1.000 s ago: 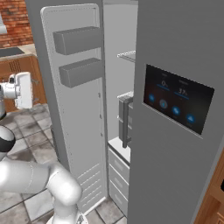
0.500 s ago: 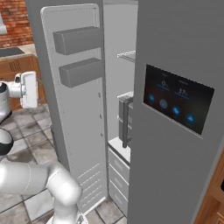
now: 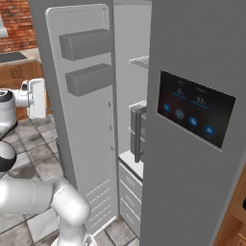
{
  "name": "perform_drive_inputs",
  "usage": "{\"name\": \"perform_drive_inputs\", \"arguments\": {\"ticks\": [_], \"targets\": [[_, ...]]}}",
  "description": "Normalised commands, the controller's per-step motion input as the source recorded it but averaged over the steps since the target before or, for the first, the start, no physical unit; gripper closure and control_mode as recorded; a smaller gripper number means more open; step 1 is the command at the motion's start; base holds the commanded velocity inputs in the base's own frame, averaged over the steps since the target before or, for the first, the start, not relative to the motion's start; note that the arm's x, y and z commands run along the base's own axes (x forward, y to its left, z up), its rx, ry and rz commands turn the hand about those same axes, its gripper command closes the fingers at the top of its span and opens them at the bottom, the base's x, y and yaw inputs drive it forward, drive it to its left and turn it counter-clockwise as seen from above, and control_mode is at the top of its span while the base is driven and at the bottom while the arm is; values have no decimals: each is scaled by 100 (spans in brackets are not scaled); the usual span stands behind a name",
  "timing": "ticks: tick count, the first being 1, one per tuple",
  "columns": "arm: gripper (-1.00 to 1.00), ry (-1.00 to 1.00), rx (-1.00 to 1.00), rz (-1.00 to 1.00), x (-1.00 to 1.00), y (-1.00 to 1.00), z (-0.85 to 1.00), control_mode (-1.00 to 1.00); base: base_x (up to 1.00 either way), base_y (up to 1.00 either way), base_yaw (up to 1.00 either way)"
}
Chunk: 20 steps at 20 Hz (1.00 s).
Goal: The ice cube tray has been filled with water. Take the tray and place it in the freezer to make ice. Close the freezer door after placing the tray.
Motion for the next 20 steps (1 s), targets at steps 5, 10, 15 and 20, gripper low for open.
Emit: {"name": "perform_drive_inputs", "arguments": {"ticks": [5,10,15,20], "targets": [[-100,0,0,0,-7,-29,0,-100,0,0,0],[-100,-1,0,-3,-43,-46,0,-100,0,0,0],[-100,-4,0,-4,-44,-52,0,-100,0,0,0],[-100,-8,0,-5,-30,-44,0,-100,0,0,0]]}}
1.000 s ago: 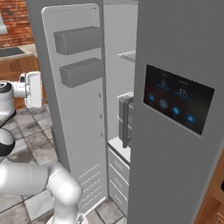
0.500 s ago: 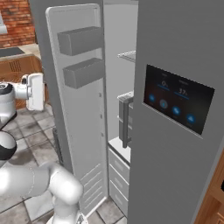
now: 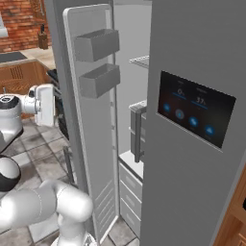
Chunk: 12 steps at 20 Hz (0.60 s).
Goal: The ice cube tray has been filled with water. Take the tray and place it in the freezer to make ice. Close the freezer door after placing the tray.
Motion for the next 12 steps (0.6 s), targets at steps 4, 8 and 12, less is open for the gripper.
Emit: {"name": "perform_drive_inputs", "arguments": {"ticks": [4,8,12], "targets": [[-100,-11,0,-5,-29,-38,0,-100,0,0,0],[-100,-9,0,-5,-19,-43,0,-100,0,0,0],[-100,-2,0,-4,-1,-64,0,-100,0,0,0]]}}
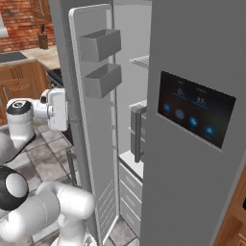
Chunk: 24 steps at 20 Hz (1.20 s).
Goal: The ice cube tray has been filled with water. Take the tray and place it in the freezer to make ice. Close the freezer door after placing the tray.
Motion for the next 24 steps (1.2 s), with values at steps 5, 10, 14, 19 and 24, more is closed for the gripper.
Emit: {"name": "perform_drive_inputs", "arguments": {"ticks": [5,10,14,19,24], "targets": [[-100,0,0,-6,0,-76,0,-100,0,0,0],[-100,-1,-1,-2,2,-27,-1,-100,0,0,0],[-100,-10,-12,0,0,40,-1,-100,0,0,0],[-100,5,-4,-2,32,10,0,-100,0,0,0],[-100,21,0,-15,74,-20,0,-100,0,0,0]]}}
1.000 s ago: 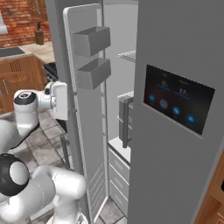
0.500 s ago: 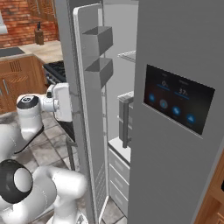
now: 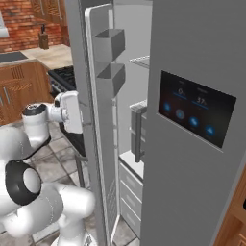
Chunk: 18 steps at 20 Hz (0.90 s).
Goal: The ice cube tray has been filled with water. Take the tray and place it in the freezer to make ice. Close the freezer door after placing the tray.
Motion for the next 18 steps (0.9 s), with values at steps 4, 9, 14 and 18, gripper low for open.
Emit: {"name": "perform_drive_inputs", "arguments": {"ticks": [4,9,14,18], "targets": [[-100,29,0,-21,76,-37,0,-100,0,0,0],[-100,26,0,-27,40,-74,0,-100,0,0,0],[-100,17,0,-22,10,-96,0,-100,0,0,0],[-100,3,7,-5,-6,-100,0,-100,0,0,0]]}}
